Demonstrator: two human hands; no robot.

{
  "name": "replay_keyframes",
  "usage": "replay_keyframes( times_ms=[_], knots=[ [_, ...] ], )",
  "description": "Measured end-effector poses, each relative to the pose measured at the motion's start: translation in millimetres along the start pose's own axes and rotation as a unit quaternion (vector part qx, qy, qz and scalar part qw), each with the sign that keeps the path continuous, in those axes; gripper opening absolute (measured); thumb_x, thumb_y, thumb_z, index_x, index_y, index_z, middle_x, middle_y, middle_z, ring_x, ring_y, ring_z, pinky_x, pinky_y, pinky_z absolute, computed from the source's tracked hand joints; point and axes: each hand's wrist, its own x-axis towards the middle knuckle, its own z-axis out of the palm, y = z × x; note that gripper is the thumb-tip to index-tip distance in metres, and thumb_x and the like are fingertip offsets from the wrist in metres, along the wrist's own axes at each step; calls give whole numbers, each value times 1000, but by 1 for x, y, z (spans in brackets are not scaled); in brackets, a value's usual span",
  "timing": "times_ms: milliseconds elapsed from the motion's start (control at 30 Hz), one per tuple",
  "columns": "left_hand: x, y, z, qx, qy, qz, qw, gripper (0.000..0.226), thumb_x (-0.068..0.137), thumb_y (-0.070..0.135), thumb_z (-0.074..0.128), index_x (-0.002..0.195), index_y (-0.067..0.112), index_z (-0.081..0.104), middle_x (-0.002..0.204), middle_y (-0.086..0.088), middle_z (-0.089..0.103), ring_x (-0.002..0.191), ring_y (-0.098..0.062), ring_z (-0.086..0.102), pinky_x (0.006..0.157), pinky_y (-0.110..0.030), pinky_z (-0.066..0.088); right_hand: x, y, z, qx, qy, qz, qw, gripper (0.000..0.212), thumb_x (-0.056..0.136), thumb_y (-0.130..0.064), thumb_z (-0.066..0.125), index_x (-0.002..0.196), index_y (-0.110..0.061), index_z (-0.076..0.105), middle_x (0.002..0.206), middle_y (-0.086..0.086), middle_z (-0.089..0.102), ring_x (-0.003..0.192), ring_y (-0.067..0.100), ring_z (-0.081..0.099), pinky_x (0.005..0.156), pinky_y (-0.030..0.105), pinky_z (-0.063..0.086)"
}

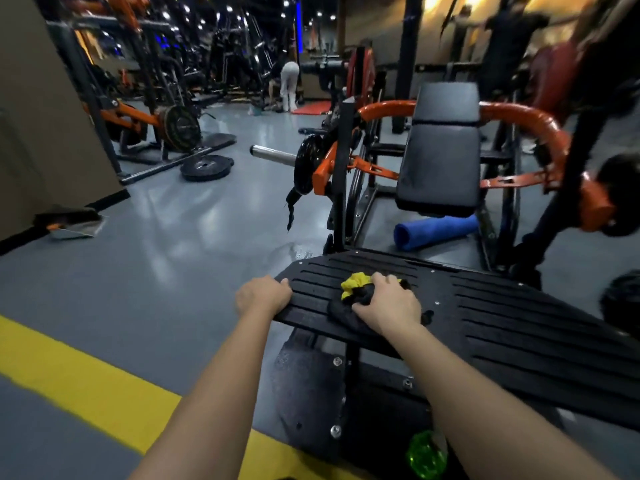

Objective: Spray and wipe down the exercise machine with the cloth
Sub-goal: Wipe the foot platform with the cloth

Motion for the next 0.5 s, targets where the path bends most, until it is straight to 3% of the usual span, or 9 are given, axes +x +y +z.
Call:
replay_keyframes(
  times_ms=[233, 400, 500],
  knots=[
    [2, -6, -6, 0, -22, 15, 1000, 62, 106, 56, 30, 149, 14, 47, 151, -14, 52, 136, -35, 50, 102, -40, 44, -14, -36, 1, -6, -1, 15, 1000, 66, 89, -60, 62, 139, -21, 43, 143, 6, 45, 131, 40, 46, 100, 43, 45],
    [15, -8, 1, -4, -4, 32, 999, 61, 105, 56, 33, 145, 15, 54, 145, -13, 57, 131, -35, 54, 98, -40, 46, -1, -48, 12, 2, 17, -1, 1000, 62, 90, -58, 63, 137, -21, 44, 140, 6, 45, 129, 39, 44, 98, 44, 44],
    [23, -8, 8, -9, 5, 27, 1000, 58, 103, 56, 37, 138, 15, 59, 138, -13, 61, 124, -36, 58, 88, -38, 45, 14, -59, 22, -12, 26, -12, 1000, 59, 91, -57, 63, 135, -21, 45, 140, 7, 44, 127, 39, 45, 97, 45, 44]
  ],
)
